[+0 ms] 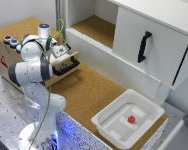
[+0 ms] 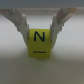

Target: Put the yellow block inside the left cabinet

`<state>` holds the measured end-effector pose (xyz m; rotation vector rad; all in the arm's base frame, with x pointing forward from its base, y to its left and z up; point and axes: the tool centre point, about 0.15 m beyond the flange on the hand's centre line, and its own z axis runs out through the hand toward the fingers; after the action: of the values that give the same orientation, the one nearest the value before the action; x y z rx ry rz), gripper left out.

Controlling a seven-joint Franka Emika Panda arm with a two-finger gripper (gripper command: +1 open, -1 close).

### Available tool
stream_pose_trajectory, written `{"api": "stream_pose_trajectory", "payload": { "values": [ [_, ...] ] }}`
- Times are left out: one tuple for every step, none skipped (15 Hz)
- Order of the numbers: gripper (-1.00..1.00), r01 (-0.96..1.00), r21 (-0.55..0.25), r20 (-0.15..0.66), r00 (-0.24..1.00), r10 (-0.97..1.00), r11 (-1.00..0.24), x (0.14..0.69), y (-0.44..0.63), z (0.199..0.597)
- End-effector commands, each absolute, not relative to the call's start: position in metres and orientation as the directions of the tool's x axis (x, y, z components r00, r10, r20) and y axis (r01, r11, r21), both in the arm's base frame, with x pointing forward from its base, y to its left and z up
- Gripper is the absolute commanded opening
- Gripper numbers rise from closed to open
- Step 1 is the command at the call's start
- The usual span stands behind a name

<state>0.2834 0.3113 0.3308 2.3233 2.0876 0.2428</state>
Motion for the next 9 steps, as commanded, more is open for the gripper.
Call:
{"api": "stream_pose_trajectory", "payload": {
  "values": [
    [-1.00, 0.970, 0.087, 0.073, 0.221, 0.972, -0.227, 0.336, 0.325, 0.383],
    [-1.00, 0.966, 0.099, 0.080, 0.233, 0.969, -0.240, 0.345, 0.328, 0.395],
    [-1.00, 0.962, 0.103, 0.089, 0.245, 0.966, -0.253, 0.355, 0.330, 0.407],
    [-1.00, 0.953, 0.117, 0.085, 0.271, 0.959, -0.280, 0.369, 0.332, 0.417],
    [-1.00, 0.938, 0.106, 0.091, 0.322, 0.942, -0.330, 0.389, 0.331, 0.428],
    [-1.00, 0.927, 0.073, 0.118, 0.359, 0.926, -0.369, 0.403, 0.328, 0.434],
    [-1.00, 0.899, 0.074, 0.137, 0.420, 0.897, -0.432, 0.425, 0.325, 0.445],
    [-1.00, 0.877, 0.064, 0.162, 0.461, 0.872, -0.476, 0.440, 0.323, 0.455],
    [-1.00, 0.844, 0.087, 0.163, 0.512, 0.843, -0.530, 0.460, 0.322, 0.467]
  ]
}}
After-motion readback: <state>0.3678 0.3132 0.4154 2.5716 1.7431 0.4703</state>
